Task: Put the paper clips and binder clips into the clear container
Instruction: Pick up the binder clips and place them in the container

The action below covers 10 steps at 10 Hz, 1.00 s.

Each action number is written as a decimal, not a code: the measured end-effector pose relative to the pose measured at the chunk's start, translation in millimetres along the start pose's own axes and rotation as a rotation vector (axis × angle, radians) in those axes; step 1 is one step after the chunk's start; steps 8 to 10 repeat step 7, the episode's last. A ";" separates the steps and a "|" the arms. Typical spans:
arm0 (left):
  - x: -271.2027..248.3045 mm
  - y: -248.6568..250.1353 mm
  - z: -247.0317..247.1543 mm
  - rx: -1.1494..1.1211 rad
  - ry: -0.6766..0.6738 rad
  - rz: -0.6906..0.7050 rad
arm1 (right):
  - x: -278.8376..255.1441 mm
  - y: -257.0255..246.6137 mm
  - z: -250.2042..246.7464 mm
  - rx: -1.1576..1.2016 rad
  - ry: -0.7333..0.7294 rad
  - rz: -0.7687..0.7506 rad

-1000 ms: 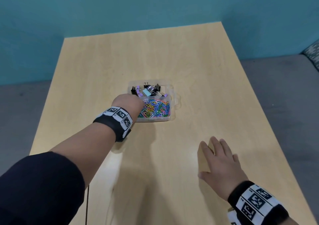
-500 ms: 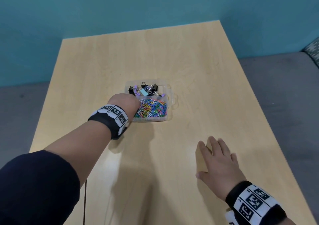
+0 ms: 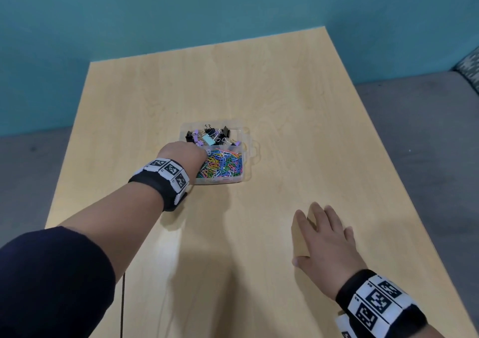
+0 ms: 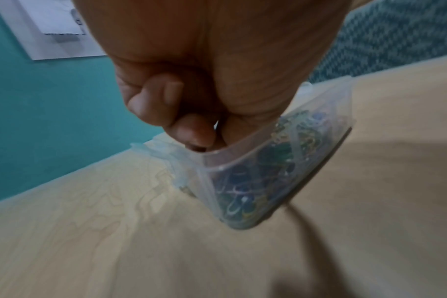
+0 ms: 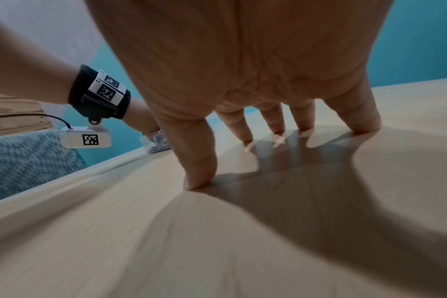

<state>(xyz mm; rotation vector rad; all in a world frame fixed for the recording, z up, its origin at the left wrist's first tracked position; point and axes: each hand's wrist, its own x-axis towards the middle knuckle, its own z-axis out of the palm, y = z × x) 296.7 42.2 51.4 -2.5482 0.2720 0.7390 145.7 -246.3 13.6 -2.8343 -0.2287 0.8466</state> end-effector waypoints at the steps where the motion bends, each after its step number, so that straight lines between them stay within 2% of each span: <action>1: 0.2 -13.7 4.3 -0.312 0.130 -0.083 | 0.6 0.2 -0.1 0.000 0.003 -0.005; 2: 0.8 -32.1 8.1 -1.051 0.155 -0.213 | 0.4 -0.2 -1.3 -0.005 0.000 -0.006; 3: -3.1 -41.9 9.1 -1.699 0.135 -0.264 | -0.3 -0.3 -1.8 -0.015 -0.004 -0.009; 4: -2.2 -44.5 4.8 -1.881 0.210 -0.265 | -1.3 -0.7 -2.1 -0.017 -0.011 -0.003; 5: 2.8 -43.8 2.4 -1.993 0.316 -0.280 | -1.4 -1.3 -2.2 -0.016 -0.012 -0.004; 6: 4.8 -46.3 6.0 -1.901 0.402 -0.329 | -0.8 -1.6 -2.7 -0.014 -0.014 0.000; 7: -14.4 -37.4 22.8 -1.381 0.422 -0.351 | -0.4 -2.0 -5.6 -0.041 -0.034 0.012; 10: -14.4 -37.4 22.8 -1.381 0.422 -0.351 | -0.4 -2.0 -5.6 -0.041 -0.034 0.012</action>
